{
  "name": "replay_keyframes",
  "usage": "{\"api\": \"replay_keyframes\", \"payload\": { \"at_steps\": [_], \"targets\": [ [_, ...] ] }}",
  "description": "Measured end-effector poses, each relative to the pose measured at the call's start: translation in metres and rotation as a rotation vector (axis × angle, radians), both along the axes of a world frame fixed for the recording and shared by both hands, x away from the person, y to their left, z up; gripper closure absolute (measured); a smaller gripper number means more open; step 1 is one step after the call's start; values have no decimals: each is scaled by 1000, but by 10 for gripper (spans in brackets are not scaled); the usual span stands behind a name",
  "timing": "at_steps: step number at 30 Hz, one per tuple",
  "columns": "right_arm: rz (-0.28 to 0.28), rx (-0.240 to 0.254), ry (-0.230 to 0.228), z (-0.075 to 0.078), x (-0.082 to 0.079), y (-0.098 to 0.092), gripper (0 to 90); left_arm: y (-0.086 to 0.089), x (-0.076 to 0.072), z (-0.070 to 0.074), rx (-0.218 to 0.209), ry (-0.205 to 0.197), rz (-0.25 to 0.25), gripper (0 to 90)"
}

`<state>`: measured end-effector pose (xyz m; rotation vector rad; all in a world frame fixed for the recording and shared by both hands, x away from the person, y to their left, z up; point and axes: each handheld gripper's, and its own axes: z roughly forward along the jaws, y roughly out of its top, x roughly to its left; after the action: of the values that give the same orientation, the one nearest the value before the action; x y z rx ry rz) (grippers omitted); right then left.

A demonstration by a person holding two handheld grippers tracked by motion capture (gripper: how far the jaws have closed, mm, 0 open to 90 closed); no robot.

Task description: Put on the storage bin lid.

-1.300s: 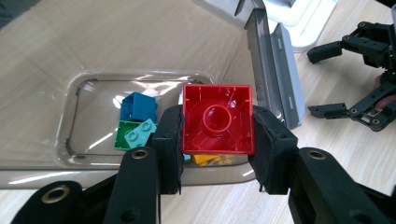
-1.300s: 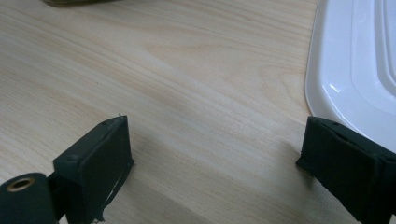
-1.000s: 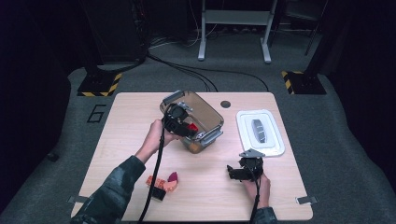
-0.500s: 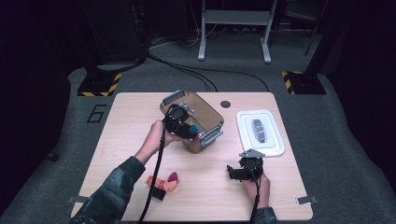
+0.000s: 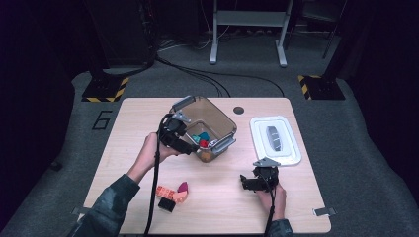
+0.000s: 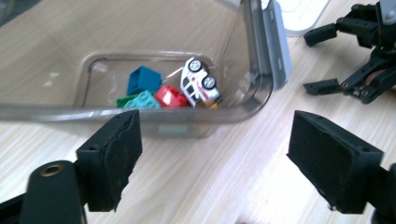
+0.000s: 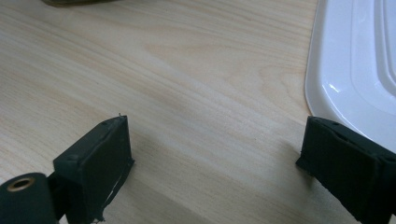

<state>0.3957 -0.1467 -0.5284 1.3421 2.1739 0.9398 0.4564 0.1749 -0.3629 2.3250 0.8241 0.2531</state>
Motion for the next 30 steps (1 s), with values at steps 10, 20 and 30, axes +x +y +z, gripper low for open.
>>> {"api": "replay_keyframes", "payload": {
  "at_steps": [10,20,30],
  "targets": [
    [0,0,0,0,0,0,76,41,-26,-13,-2,-40,68,113],
    [-1,-1,0,0,0,0,77,71,-43,-43,27,-13,121,83],
    [-2,-1,-1,0,0,0,77,86,-59,-80,56,29,136,68]
  ]
}}
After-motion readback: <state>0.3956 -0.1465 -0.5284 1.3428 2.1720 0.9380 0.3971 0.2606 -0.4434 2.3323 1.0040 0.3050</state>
